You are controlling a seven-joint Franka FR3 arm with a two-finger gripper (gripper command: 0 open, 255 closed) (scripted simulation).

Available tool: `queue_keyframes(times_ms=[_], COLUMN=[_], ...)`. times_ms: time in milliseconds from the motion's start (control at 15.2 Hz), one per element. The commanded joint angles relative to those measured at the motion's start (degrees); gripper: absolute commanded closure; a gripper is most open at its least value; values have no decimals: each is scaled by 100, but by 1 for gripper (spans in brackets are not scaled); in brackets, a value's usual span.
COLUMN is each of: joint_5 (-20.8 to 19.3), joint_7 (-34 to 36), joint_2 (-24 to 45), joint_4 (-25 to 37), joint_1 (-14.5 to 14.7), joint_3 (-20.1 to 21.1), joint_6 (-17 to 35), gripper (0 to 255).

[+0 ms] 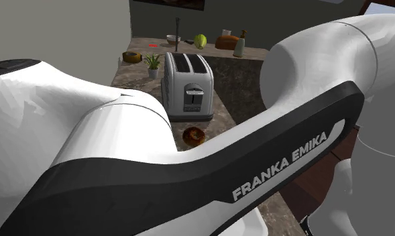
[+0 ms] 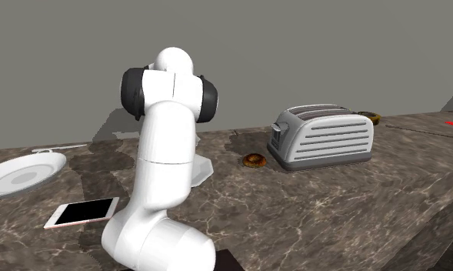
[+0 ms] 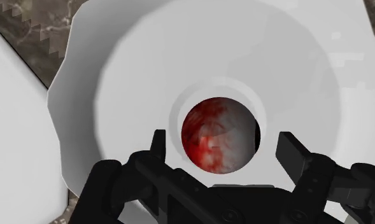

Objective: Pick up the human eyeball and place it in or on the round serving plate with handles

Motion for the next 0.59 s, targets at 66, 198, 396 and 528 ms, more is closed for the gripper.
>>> queue_keyframes(times_ms=[66,198,396,528], joint_5=[0,11,9,9], joint_7=[0,-9,-16,-17], joint_2=[0,-12,7,7], joint_4=[0,180,748,747], joint_1=[0,4,44,44], joint_3=[0,6,13,13], joint_6=[0,-188,-734,-734], gripper=[0,0,0,0])
